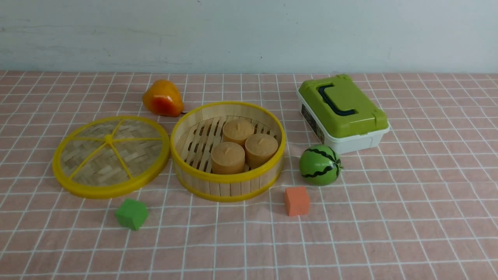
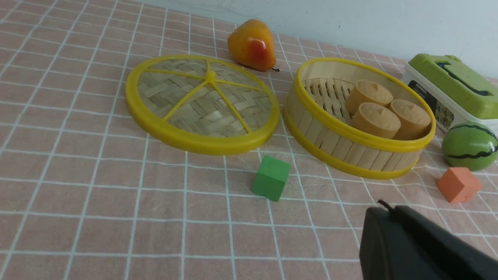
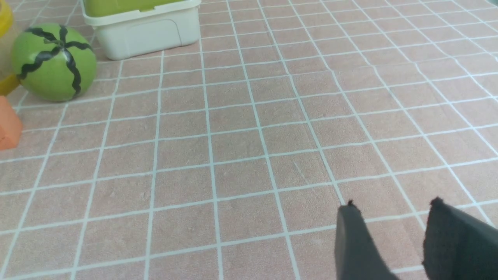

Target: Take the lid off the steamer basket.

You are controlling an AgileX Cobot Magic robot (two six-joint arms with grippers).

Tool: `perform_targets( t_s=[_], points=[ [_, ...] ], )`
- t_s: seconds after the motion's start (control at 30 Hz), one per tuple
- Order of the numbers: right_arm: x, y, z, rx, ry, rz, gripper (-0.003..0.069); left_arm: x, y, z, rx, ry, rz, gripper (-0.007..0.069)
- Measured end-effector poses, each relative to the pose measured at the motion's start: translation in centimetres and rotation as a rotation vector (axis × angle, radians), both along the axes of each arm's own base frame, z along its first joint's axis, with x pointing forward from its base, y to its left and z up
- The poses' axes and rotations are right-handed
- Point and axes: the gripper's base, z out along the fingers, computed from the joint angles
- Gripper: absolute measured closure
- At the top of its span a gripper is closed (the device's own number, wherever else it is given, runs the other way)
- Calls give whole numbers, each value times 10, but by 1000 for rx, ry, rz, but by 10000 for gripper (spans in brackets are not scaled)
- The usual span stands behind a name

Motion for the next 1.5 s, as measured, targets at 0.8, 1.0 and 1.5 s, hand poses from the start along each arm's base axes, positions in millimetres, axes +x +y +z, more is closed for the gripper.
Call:
perform_targets(
  t_s=[0.8,1.0,1.5],
  points=[
    [0,0,0,0,0,0,417,30,4,-98,20,112,65,637],
    [0,0,0,0,0,0,417,30,4,-98,21,112,65,637],
    [0,0,0,0,0,0,417,30,4,-98,21,112,65,637]
  ],
)
